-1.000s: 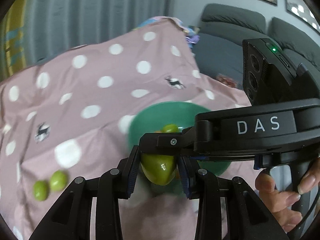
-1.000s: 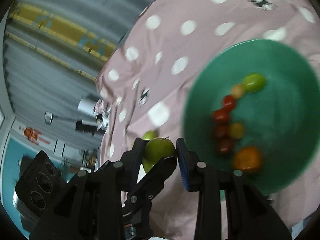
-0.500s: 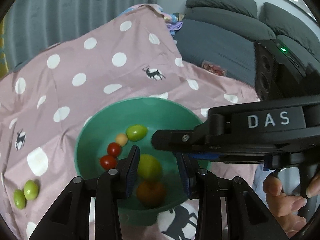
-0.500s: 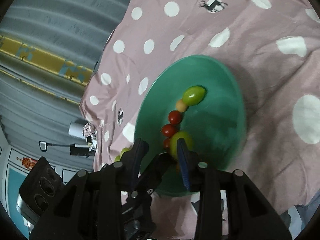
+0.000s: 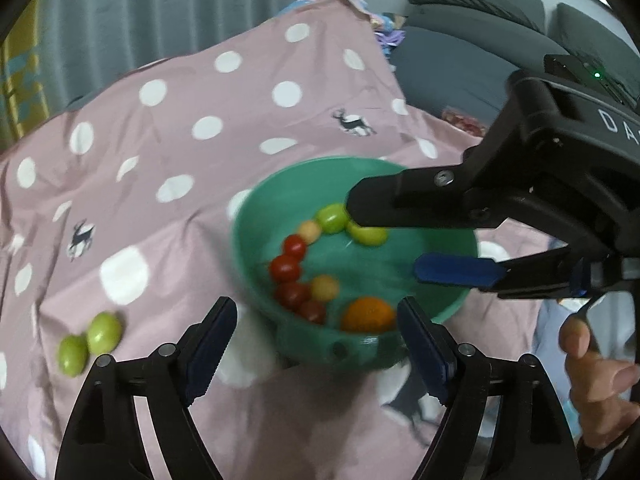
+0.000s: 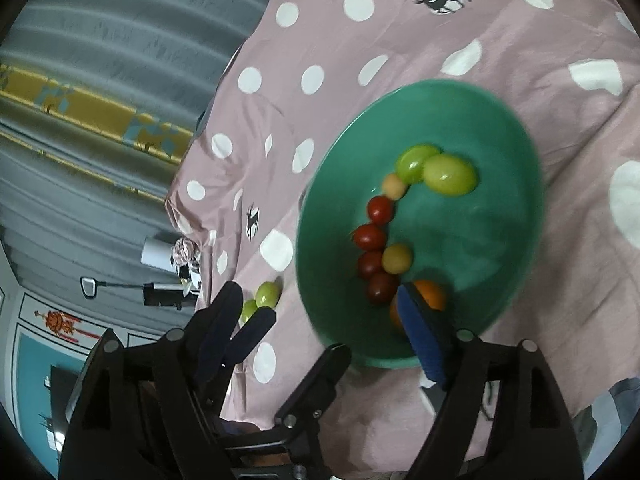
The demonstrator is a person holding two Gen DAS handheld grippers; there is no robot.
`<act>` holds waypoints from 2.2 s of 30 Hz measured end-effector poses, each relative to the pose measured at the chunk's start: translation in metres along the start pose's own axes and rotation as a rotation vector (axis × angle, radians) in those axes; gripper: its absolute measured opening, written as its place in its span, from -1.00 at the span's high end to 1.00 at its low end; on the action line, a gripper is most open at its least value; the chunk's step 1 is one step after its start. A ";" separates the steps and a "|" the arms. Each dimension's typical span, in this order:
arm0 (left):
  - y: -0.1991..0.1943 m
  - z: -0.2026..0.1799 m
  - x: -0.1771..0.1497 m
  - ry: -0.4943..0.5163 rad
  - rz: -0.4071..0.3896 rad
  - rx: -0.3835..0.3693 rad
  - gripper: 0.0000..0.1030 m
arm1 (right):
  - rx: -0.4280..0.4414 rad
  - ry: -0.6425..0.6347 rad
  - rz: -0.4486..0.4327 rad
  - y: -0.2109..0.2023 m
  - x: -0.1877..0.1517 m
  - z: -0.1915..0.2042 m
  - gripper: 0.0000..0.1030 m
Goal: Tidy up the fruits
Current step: 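Lower the green fruit into the teal bowl and open both tools, then move both tools to another green fruit and close them on it, then lift the green fruit between both tools and carry it over the teal bowl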
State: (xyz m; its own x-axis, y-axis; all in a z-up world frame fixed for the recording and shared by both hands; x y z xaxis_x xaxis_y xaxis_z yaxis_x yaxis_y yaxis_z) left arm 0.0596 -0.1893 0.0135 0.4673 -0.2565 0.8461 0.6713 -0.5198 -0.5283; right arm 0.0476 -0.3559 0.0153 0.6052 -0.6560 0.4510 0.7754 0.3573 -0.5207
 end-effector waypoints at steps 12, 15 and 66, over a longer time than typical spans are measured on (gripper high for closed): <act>-0.037 0.133 -0.053 -0.031 -0.017 0.284 -0.60 | 0.073 -0.275 0.126 0.074 -0.056 0.095 -0.56; -0.036 0.157 -0.057 -0.073 -0.040 0.304 -0.60 | 0.075 -0.341 0.201 0.114 -0.075 0.111 -0.41; 0.043 0.202 -0.062 -0.159 0.151 0.115 0.27 | 0.035 -0.170 0.367 0.241 -0.084 0.087 0.29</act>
State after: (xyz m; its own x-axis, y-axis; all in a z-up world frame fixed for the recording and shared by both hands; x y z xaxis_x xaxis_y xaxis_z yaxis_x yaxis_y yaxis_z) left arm 0.1761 -0.0315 -0.0759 0.6457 -0.1876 0.7402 0.6439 -0.3873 -0.6599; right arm 0.1989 -0.1571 -0.0853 0.8621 -0.3622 0.3544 0.5058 0.5718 -0.6459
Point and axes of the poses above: each gripper's, at about its wrist camera, not at the fingertips, and y roughly the way its jaws point, z to its left, x to its top, the point moved 2 cm from there along y, roughly the way its jaws point, and after that the axes turned 14 degrees about -z, right-handed, at the moved point
